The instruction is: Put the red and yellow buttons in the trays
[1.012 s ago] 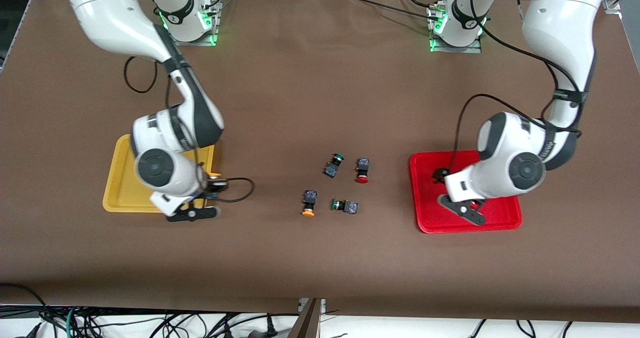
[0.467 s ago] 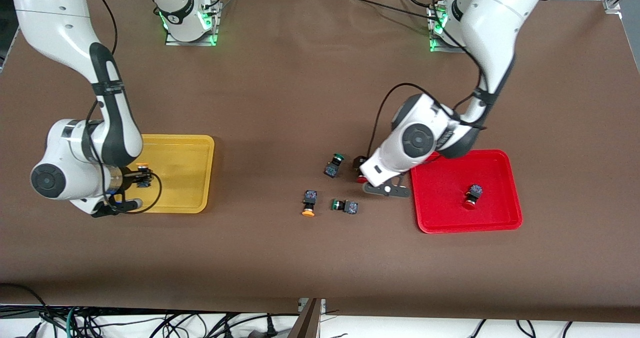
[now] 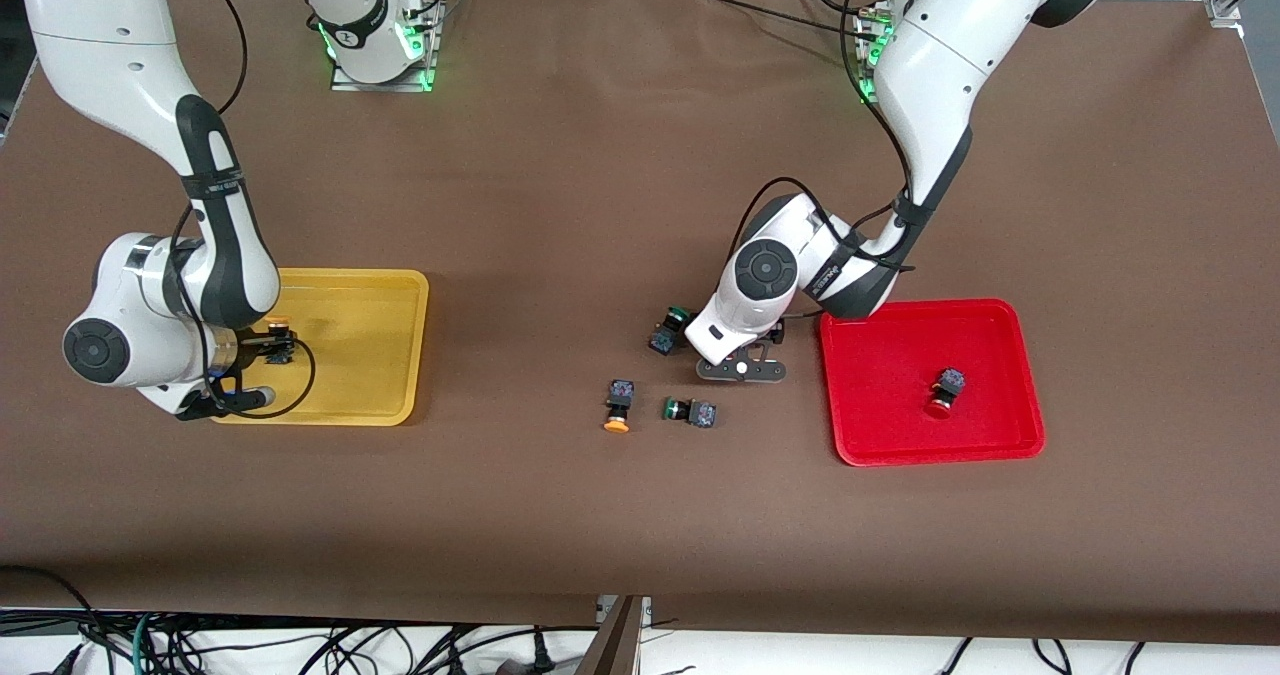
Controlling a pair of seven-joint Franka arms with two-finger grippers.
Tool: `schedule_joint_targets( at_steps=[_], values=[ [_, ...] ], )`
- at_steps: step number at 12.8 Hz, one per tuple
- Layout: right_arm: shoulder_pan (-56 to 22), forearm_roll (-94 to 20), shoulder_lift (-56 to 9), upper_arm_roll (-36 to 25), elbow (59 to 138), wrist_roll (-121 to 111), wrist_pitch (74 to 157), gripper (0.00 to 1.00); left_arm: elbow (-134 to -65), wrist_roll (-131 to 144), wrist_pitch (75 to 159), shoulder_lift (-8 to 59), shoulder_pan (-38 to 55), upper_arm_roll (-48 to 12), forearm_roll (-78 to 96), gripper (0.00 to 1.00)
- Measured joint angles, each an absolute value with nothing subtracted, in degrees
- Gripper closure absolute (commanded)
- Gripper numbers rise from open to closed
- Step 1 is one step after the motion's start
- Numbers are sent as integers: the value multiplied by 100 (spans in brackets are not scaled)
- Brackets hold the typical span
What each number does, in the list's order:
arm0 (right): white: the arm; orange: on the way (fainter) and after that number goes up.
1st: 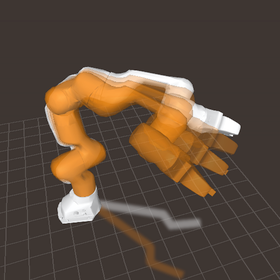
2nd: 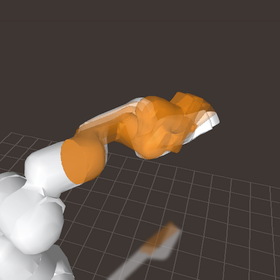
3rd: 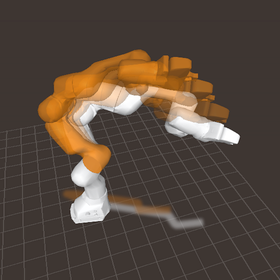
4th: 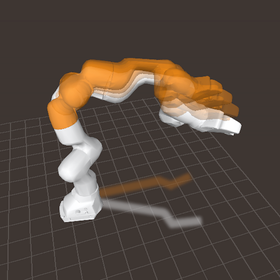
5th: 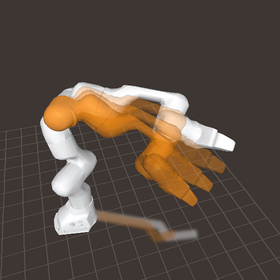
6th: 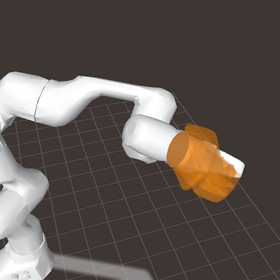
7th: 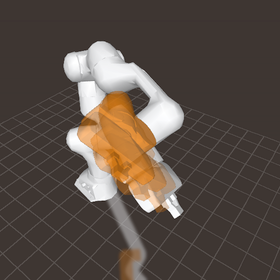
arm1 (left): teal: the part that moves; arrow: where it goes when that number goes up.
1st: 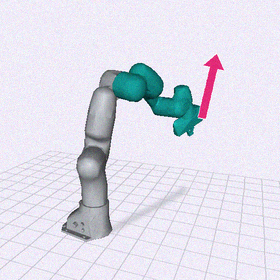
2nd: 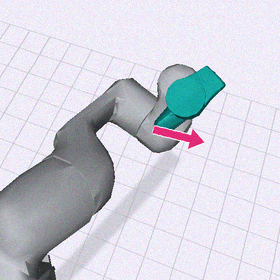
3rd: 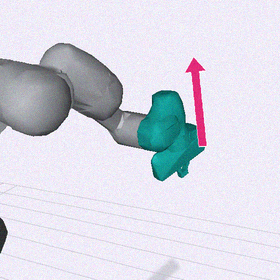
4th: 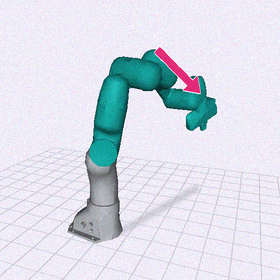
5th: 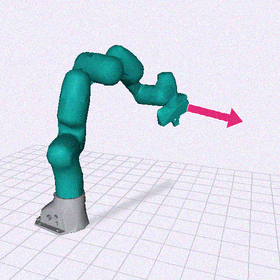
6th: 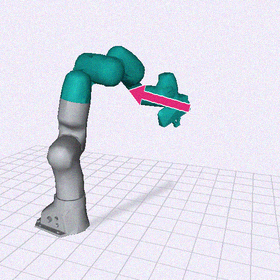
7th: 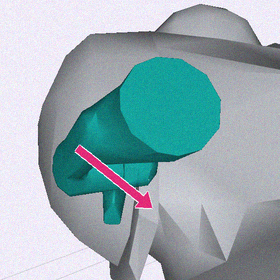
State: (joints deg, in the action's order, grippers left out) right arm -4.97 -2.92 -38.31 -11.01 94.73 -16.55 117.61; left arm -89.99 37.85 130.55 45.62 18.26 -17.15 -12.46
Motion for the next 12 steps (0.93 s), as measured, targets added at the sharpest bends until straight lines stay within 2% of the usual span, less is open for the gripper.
schedule_joint_targets(
  at_steps=[1, 2, 4, 6, 9, 12],
  values=[
    [-497, -292, -3830, -1116, 9480, -1668, 11794, 0, -9002, 3791, 13056, 4593, 1840, -1715, -1246, 72],
    [-498, -292, -3823, -1118, 9477, -1680, 11819, 0, -9005, 3794, 13057, 4621, 1847, -1715, -1246, 82],
    [-527, -292, -3761, -1070, 9396, -1692, 11836, 0, -9011, 3799, 13062, 4638, 1845, -1702, -1247, 83],
    [-565, -296, -3661, -720, 9180, -1693, 11816, 0, -8992, 3801, 13007, 4609, 1808, -1672, -1247, 83],
    [-918, -301, -3625, -200, 8977, -936, 11860, 0, -8847, 3748, 11902, 4214, 1529, -1615, -1264, 83],
    [-1599, -307, -3789, -28, 8973, 251, 12579, 0, -8844, 2600, 11319, 3695, 854, -1586, -1288, 82]
  ],
)
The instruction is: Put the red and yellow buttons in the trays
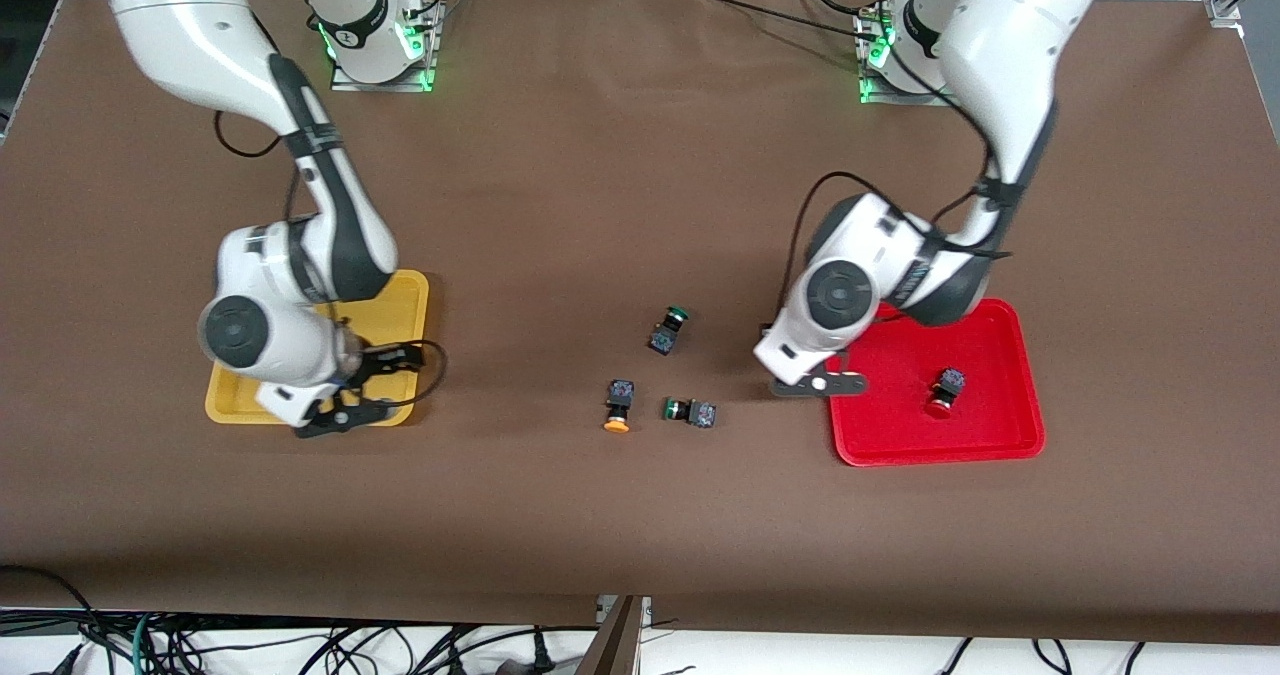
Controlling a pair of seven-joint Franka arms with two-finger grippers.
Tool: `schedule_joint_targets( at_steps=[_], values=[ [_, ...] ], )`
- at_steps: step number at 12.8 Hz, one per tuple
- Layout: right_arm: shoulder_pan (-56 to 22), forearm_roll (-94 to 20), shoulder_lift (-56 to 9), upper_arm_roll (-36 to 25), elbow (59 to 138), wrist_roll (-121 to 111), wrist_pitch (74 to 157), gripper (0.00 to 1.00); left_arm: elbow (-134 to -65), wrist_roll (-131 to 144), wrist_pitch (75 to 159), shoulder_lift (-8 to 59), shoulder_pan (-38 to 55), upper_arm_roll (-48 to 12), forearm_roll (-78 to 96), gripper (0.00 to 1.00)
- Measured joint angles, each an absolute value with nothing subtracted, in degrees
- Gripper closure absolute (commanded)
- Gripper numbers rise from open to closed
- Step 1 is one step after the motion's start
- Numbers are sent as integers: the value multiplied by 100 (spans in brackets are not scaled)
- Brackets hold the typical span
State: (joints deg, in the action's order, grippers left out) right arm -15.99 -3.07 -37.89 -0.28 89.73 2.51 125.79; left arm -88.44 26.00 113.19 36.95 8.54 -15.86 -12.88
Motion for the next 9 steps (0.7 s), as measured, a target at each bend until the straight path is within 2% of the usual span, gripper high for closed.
schedule_joint_targets(
  at_steps=[3, 6, 7, 8, 9],
  values=[
    [-2216, -306, -4062, 183, 8889, 1727, 13541, 0, -8890, 953, 11302, 3652, 122, -1587, -1288, 81],
    [-2762, -300, -4325, 193, 8493, 2592, 13843, 0, -8981, -128, 11646, 3841, -193, -1596, -1287, 77],
    [-2891, -254, -4431, 187, 8270, 2812, 13851, 0, -9010, -335, 11880, 3960, -195, -1598, -1287, 56],
    [-2991, -145, -4549, 182, 8043, 3043, 13851, 0, -9030, -454, 12037, 4081, -198, -1597, -1287, 1],
    [-3080, -3, -4698, 177, 7809, 3314, 13851, 0, -9034, -510, 12132, 4188, -211, -1596, -1287, 0]
  ],
)
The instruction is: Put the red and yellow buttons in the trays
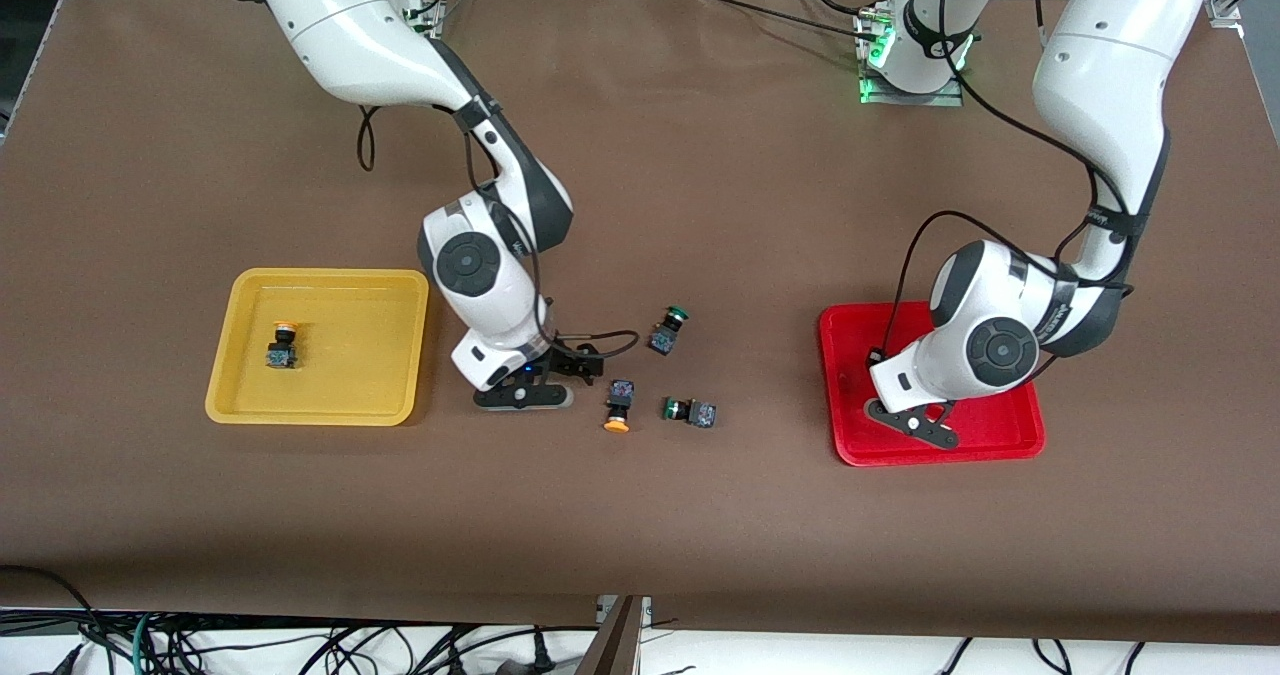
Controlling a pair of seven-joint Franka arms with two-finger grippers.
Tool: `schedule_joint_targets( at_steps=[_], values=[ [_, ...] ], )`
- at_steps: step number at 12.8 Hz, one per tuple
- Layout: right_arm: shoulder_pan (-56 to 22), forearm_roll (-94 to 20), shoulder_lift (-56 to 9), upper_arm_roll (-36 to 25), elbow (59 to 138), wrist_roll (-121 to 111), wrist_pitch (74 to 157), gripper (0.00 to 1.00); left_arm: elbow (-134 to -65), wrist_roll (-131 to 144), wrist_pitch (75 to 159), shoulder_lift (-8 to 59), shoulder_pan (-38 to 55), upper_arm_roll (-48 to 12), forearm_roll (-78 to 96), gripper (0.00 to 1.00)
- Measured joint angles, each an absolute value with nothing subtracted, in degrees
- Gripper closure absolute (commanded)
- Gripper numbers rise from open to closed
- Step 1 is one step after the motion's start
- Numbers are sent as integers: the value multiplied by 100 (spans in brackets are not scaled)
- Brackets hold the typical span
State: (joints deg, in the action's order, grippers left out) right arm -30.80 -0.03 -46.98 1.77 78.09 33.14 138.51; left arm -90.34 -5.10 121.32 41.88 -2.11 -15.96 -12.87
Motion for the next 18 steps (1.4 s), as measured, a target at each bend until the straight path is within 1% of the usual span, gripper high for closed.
schedule_joint_targets(
  at_steps=[3, 5, 7, 8, 9, 10, 11, 12, 13, 14, 16, 18],
  values=[
    [-3312, 403, -5293, 172, 7169, 3898, 13895, 0, -9002, -571, 12190, 4234, -260, -1602, -1287, 0],
    [-3421, 519, -5617, 167, 6974, 4054, 14123, 0, -8870, -581, 12053, 3977, -297, -1621, -1287, 0],
    [-3503, 619, -5816, 162, 6890, 4077, 14217, 0, -8660, -581, 11516, 3464, -302, -1646, -1287, 0],
    [-3531, 638, -5865, 158, 6864, 4086, 14262, 1, -8486, -581, 11106, 3218, -303, -1652, -1287, 0],
    [-3548, 653, -5897, 154, 6835, 4107, 14281, 21, -8252, -581, 10611, 3012, -306, -1653, -1287, 0],
    [-3552, 662, -5913, 152, 6824, 4127, 14294, 59, -7972, -581, 10114, 2873, -309, -1653, -1287, 0],
    [-3551, 664, -5920, 147, 6823, 4128, 14313, 79, -7668, -581, 9638, 2792, -312, -1654, -1287, 0],
    [-3551, 664, -5924, 144, 6823, 4129, 14319, 95, -7370, -581, 9173, 2754, -312, -1655, -1287, 0],
    [-3552, 665, -5928, 144, 6822, 4130, 14319, 100, -7122, -581, 8759, 2738, -312, -1660, -1287, 0],
    [-3553, 674, -5927, 143, 6817, 4130, 14319, 100, -6935, -581, 8479, 2735, -312, -1664, -1287, 0],
    [-3550, 682, -5927, 135, 6793, 4130, 14318, 100, -6693, -578, 8304, 2694, -313, -1658, -1265, 0],
    [-3527, 682, -5912, 95, 6739, 4130, 14256, 100, -6661, -494, 8247, 2463, -314, -1551, -1108, 0]
  ],
)
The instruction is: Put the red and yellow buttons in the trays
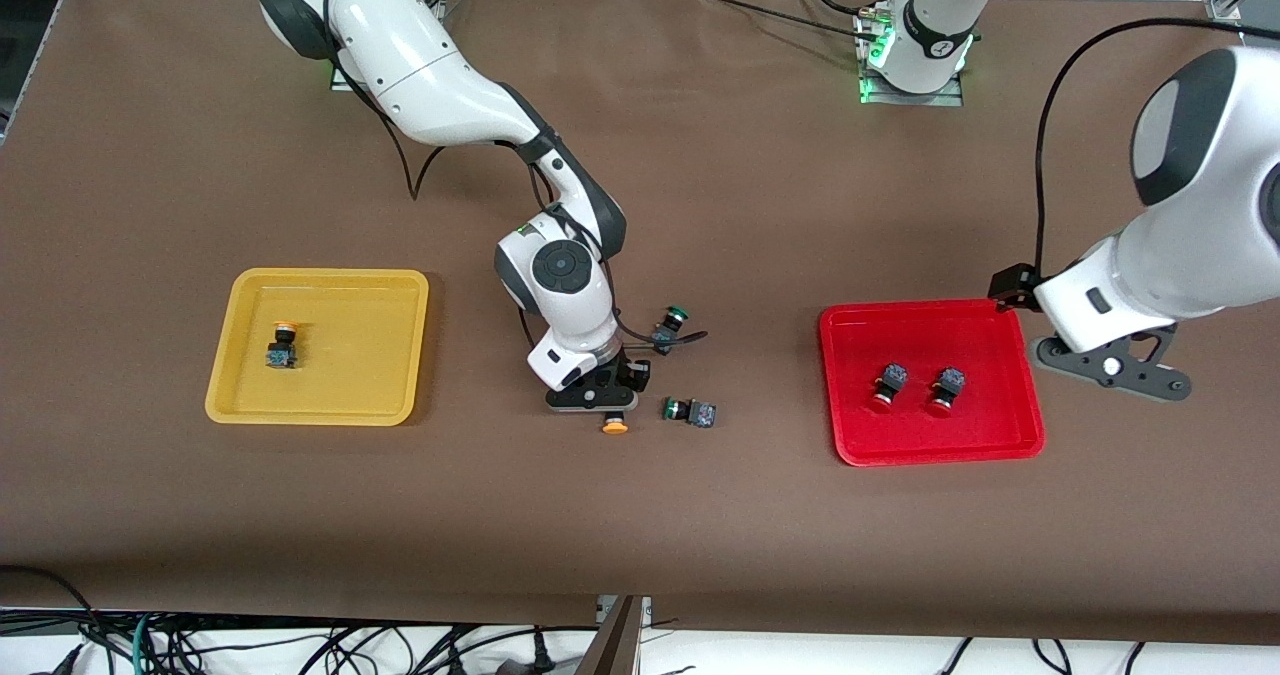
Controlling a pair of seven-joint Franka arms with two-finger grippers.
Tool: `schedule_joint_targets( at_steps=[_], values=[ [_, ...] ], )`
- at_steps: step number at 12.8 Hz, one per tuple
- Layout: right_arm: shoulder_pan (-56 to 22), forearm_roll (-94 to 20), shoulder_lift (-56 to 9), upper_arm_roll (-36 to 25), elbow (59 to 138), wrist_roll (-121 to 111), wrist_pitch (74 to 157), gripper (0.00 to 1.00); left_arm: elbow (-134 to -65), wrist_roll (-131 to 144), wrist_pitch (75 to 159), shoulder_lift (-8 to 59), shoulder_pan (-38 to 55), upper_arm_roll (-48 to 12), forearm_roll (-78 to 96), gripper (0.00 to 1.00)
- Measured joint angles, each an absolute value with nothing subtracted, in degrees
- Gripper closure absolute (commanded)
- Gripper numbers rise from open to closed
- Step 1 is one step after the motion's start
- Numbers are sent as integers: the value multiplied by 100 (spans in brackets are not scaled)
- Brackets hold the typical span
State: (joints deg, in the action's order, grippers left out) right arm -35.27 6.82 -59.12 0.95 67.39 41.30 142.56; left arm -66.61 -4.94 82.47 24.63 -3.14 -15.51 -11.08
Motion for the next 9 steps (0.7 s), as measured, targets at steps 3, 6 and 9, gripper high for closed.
schedule_joint_targets(
  at_steps=[3, 6, 9],
  values=[
    [-3111, 628, -5616, 49, 6567, 3604, 13115, 100, -7451, -438, 8331, 1573, -278, -931, -463, 0],
    [-2334, 244, -4949, 44, 6829, 2252, 11819, 100, -8953, -447, 9194, 494, -143, -308, -201, 0],
    [-1527, 93, -4237, 26, 7923, 1148, 11507, 100, -9880, -400, 9539, -95, -85, -242, -198, 0]
  ],
)
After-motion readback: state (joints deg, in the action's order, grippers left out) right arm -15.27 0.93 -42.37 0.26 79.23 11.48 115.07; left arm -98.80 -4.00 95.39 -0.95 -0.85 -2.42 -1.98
